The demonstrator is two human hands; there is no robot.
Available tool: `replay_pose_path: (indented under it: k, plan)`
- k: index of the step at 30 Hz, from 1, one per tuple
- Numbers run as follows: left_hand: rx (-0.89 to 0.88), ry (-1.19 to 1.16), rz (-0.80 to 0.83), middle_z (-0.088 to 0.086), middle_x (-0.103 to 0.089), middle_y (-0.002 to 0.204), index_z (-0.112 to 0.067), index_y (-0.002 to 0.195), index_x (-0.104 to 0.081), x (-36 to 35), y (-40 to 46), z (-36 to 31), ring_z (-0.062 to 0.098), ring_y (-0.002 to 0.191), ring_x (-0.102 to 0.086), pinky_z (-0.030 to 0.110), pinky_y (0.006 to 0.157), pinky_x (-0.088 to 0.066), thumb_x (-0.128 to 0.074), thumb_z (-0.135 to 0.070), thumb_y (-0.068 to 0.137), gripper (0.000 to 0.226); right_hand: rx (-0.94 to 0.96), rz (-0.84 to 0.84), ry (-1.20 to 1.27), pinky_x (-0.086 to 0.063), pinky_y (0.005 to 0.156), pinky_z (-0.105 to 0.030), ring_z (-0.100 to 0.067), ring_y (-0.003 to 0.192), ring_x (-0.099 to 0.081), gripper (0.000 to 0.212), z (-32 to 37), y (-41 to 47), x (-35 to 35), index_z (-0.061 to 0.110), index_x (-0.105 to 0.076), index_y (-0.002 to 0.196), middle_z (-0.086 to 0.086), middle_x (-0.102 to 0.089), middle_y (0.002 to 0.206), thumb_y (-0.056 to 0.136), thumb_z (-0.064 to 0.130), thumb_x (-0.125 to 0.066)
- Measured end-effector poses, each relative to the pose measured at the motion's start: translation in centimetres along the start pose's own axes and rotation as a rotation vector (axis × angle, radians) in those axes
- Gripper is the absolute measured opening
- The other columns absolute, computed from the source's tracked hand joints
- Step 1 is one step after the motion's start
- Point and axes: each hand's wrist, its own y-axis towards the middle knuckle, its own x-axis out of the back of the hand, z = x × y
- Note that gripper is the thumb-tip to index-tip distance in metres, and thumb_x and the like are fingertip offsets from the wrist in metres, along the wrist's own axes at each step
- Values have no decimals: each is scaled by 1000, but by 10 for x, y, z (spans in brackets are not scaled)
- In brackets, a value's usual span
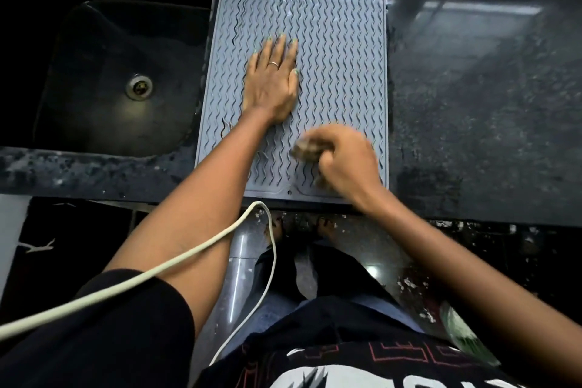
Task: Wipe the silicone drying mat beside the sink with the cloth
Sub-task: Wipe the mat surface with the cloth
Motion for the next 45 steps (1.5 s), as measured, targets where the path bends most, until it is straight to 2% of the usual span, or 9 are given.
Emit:
replay_pose_path:
  k: [5,15,21,25,32,36,39,41,45]
  plan:
    - [-6,1,2,3,-2,164,-23,155,-8,-4,-20,1,22,152,-1,41,123,1,-25,-32,103,55,-28,-144,-280,-37,92,-38,-23,110,-44,34,-5,63,-6,15,-55,116,-4,-54,119,83,6,-51]
    - [-13,-53,-36,2,-5,164,-23,155,-12,-5,-24,1,21,152,-3,41,122,1,-26,-33,103,54,268,113,-337,-43,59,-39,-28,74,-53,14,-12,-62,-6,10,-66,74,-2,-62,73,65,1,-59]
    - [-19,-73,-53,1,-10,164,-25,154,-16,-6,-21,5,21,151,-6,40,121,0,-30,-36,103,54,-174,514,420,-55,63,-18,-10,78,-66,40,9,15,48,18,-69,86,0,-72,85,73,-12,-45]
    - [0,-160,-126,3,-24,160,-23,151,-29,-7,-25,4,22,149,-18,42,121,-8,-36,-36,102,51,-342,438,859,-55,81,-44,-25,91,-65,51,3,65,74,20,-60,116,-13,-70,106,75,-6,-43]
    - [29,-220,-193,0,-36,155,-23,143,-44,-5,-27,4,22,145,-28,44,120,-19,-39,-32,98,46,-337,-434,343,-45,71,-17,-10,82,-55,36,-38,92,73,8,-50,114,-6,-59,102,79,1,-48]
    - [40,-204,-220,-2,-41,150,-25,139,-47,-5,-22,3,19,140,-33,39,116,-22,-45,-33,96,44,22,-223,-98,-41,97,-34,-19,108,-51,29,-31,91,42,15,-56,115,-6,-58,118,89,26,-48]
    - [68,-194,-268,-2,-51,136,-24,132,-52,3,-7,8,17,125,-43,29,97,-27,-47,-31,94,39,-52,73,-352,-18,112,-49,-29,140,-19,65,-35,86,6,18,-30,143,-9,-26,152,90,51,-47]
    - [78,-193,-288,0,-51,134,-23,131,-52,13,14,13,18,123,-43,29,94,-28,-46,-29,93,39,-50,69,-413,-11,114,-52,-32,143,-9,70,-41,85,-3,18,-19,148,-8,-13,157,91,42,-51]
    - [87,-70,-107,1,-25,159,-24,148,-34,36,72,39,24,147,-19,41,117,-15,-37,-38,99,51,101,-111,-293,-31,109,-47,-37,128,-39,60,-49,93,7,8,-42,139,-17,-42,143,82,-4,-52]
